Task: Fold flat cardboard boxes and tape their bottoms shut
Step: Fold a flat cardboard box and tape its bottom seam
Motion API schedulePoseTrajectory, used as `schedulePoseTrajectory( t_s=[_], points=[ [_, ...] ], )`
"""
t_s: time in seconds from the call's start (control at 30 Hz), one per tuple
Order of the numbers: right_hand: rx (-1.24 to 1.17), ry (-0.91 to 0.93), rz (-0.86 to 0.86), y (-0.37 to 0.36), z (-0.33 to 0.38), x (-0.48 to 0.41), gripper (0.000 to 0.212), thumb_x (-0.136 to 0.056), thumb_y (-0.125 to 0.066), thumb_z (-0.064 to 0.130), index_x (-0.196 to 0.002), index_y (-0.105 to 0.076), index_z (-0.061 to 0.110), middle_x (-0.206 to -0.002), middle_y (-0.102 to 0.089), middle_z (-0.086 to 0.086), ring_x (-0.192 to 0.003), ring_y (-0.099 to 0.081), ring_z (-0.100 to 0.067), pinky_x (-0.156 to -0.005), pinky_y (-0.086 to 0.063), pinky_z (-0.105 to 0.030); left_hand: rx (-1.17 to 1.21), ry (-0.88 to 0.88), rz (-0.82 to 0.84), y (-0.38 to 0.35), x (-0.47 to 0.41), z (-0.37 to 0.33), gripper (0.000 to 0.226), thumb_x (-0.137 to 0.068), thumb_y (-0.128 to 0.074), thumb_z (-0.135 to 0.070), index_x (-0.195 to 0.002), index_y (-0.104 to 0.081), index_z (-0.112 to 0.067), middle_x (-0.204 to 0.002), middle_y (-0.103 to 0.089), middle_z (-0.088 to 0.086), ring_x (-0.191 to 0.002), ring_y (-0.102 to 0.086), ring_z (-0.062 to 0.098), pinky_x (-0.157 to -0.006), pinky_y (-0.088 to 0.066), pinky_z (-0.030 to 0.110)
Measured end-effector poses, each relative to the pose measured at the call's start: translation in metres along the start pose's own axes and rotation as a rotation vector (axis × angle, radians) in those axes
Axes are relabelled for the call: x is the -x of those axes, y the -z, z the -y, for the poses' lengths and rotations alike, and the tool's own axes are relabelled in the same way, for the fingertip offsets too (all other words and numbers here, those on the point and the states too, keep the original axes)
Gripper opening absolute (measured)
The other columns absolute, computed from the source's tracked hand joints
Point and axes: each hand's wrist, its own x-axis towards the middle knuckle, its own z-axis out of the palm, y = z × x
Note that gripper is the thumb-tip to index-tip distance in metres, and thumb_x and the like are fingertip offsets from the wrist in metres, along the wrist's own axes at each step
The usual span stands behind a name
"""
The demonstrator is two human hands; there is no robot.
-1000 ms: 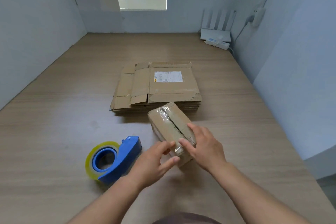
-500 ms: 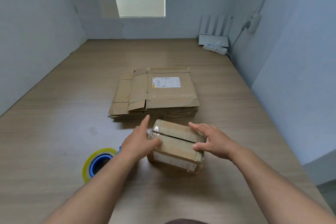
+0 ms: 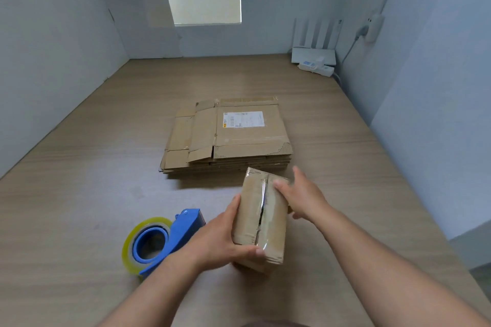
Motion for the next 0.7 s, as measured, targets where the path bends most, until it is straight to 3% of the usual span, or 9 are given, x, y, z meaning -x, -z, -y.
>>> schedulePoseTrajectory(
  t_s=[0.1, 0.17, 0.27, 0.37, 0.57, 0.63, 0.7],
  points=[
    [-0.037, 0.241, 0.117, -0.009, 0.002, 0.006, 0.073, -0.089, -0.054, 0.051, -0.149, -0.013, 0.042, -0.145, -0.044, -0.002, -0.121, -0.052, -0.023, -0.100, -0.043, -0.034, -0.045, -0.030, -0.097, -0.008, 0.002, 0.001, 0.124, -0.056, -0.056, -0.088, -0.140, 0.026, -0.050, -0.150, -0.035, -0.014, -0.121, -0.049, 0.006, -0.097, -0.046, 0.028],
    [-0.127, 0.383, 0.247, -0.014, -0.002, 0.013, 0.070, -0.087, -0.062, 0.045, -0.145, -0.022, 0.049, -0.148, -0.039, 0.004, -0.126, -0.046, -0.014, -0.106, -0.037, -0.028, -0.045, -0.020, -0.185, -0.008, 0.002, 0.005, 0.111, -0.066, -0.049, -0.083, -0.137, 0.029, -0.051, -0.152, -0.032, -0.012, -0.124, -0.047, 0.007, -0.097, -0.046, 0.028],
    [-0.098, 0.507, 0.398, -0.020, -0.012, 0.024, 0.077, -0.076, -0.075, 0.042, -0.138, -0.031, 0.052, -0.149, -0.028, 0.010, -0.136, -0.032, -0.009, -0.111, -0.033, -0.028, -0.049, 0.010, -0.245, -0.007, 0.001, 0.013, 0.096, -0.078, -0.045, -0.074, -0.146, 0.017, -0.045, -0.153, -0.032, -0.009, -0.126, -0.045, 0.008, -0.098, -0.044, 0.027],
    [0.028, 0.568, 0.359, -0.027, -0.017, 0.029, 0.081, -0.075, -0.078, 0.037, -0.141, -0.033, 0.047, -0.155, -0.013, 0.012, -0.138, -0.025, -0.005, -0.113, -0.030, -0.027, -0.067, 0.027, -0.241, -0.006, 0.000, 0.019, 0.092, -0.080, -0.044, -0.072, -0.148, 0.010, -0.043, -0.150, -0.037, -0.009, -0.122, -0.048, 0.007, -0.094, -0.042, 0.024],
    [0.131, 0.604, 0.264, -0.030, -0.015, 0.028, 0.075, -0.085, -0.069, 0.032, -0.144, -0.026, 0.045, -0.157, -0.014, 0.006, -0.140, -0.025, -0.008, -0.112, -0.020, -0.015, -0.120, 0.018, -0.276, 0.002, -0.002, 0.022, 0.088, -0.081, -0.044, -0.071, -0.152, -0.003, -0.037, -0.149, -0.038, -0.008, -0.126, -0.045, 0.011, -0.098, -0.040, 0.027],
    [0.149, 0.585, 0.257, -0.027, -0.017, 0.028, 0.075, -0.086, -0.068, 0.032, -0.144, -0.021, 0.047, -0.157, -0.016, 0.005, -0.140, -0.025, -0.009, -0.112, -0.019, -0.014, -0.082, 0.011, -0.358, 0.006, 0.005, 0.025, 0.088, -0.077, -0.038, -0.075, -0.151, -0.018, -0.032, -0.149, -0.038, -0.007, -0.129, -0.042, 0.010, -0.102, -0.039, 0.030],
    [0.165, 0.570, 0.253, -0.026, -0.018, 0.028, 0.076, -0.086, -0.067, 0.035, -0.142, -0.017, 0.052, -0.157, -0.015, 0.005, -0.141, -0.024, -0.010, -0.114, -0.021, -0.019, -0.097, 0.048, -0.559, 0.007, 0.013, 0.034, 0.079, -0.080, -0.040, -0.069, -0.143, -0.037, -0.022, -0.139, -0.048, -0.001, -0.123, -0.046, 0.014, -0.101, -0.041, 0.032]
  ],
)
